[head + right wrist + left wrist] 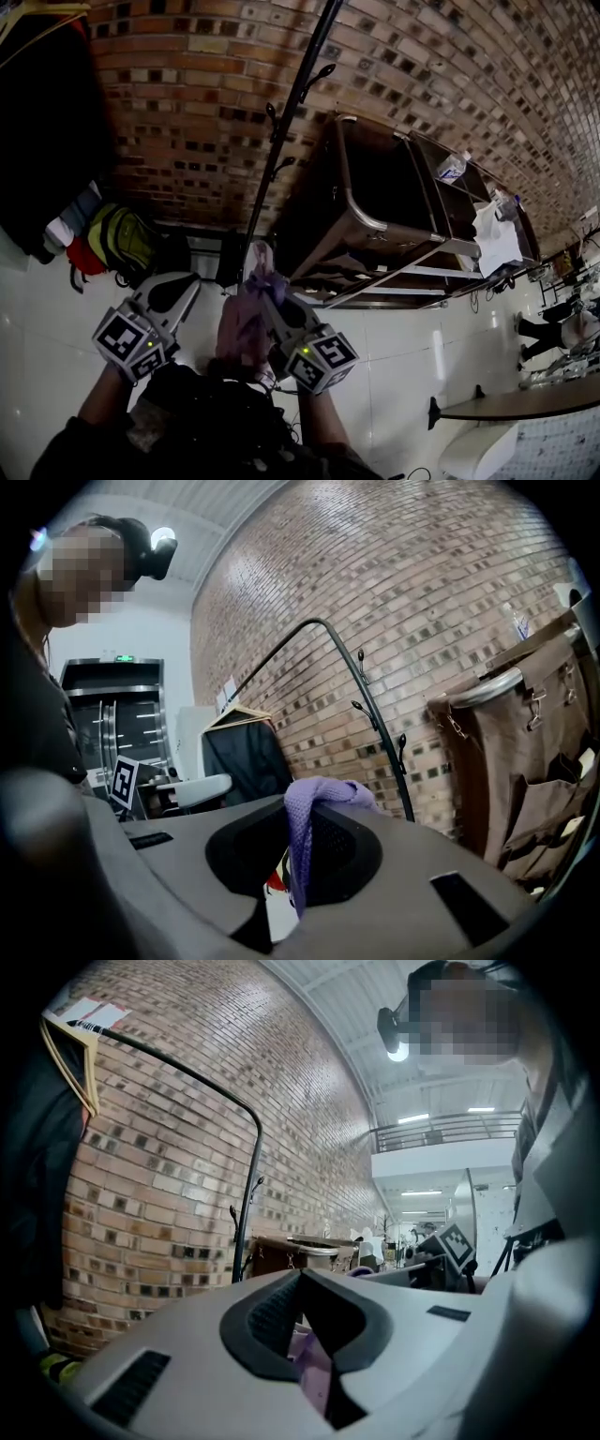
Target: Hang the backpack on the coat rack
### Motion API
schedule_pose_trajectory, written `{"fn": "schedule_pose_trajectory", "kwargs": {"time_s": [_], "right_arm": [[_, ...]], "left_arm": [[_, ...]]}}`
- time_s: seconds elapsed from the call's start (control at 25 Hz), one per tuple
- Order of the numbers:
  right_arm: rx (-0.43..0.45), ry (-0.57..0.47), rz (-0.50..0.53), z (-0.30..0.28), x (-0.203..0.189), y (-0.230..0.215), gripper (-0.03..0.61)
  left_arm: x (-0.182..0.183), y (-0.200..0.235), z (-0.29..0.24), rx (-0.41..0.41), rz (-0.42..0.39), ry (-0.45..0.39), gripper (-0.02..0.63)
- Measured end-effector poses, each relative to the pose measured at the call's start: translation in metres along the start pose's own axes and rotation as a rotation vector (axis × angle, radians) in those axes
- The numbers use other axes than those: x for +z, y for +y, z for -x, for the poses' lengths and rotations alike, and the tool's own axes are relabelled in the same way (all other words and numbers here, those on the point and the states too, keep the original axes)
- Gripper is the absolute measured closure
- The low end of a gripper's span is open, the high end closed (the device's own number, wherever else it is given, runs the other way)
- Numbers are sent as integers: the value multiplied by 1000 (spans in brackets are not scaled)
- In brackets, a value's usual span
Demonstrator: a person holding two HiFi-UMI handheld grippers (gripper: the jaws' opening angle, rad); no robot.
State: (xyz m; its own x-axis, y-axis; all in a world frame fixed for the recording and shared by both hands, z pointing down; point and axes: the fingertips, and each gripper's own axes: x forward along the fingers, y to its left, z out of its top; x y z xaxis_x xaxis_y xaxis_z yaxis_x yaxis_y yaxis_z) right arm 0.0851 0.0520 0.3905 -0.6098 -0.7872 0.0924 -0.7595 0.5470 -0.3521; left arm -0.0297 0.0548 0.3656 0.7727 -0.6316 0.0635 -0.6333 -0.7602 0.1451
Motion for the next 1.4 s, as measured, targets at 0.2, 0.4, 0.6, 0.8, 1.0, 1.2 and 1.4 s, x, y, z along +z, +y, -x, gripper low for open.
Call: {"fn": "schedule_pose_trajectory", "kwargs": {"time_s": [0.2, 0.4, 0.6, 0.8, 1.0, 1.2, 1.4], "right_arm": [[-9, 0, 5, -8, 9, -32, 531], [-34, 5, -3, -22, 22, -63, 531], [-65, 1, -9, -47, 34, -96, 531], [-100, 7, -8, -78, 50, -131, 531], [-122, 19, 31, -113, 65, -159, 531], [-171, -6, 29, -137, 84, -193, 531], [-208, -16, 28, -161, 97, -217, 531]], "left_arm": [[2, 13, -29, 11, 0, -4, 577], [5, 31, -60, 3, 20, -7, 577], [3, 59, -100, -36, 23, 0, 577], [12, 96, -144, -69, 35, -8, 577], [15, 129, -187, -84, -37, 10, 577], [17, 150, -219, -119, -34, 22, 577], [17, 177, -244, -138, -14, 27, 577]]}}
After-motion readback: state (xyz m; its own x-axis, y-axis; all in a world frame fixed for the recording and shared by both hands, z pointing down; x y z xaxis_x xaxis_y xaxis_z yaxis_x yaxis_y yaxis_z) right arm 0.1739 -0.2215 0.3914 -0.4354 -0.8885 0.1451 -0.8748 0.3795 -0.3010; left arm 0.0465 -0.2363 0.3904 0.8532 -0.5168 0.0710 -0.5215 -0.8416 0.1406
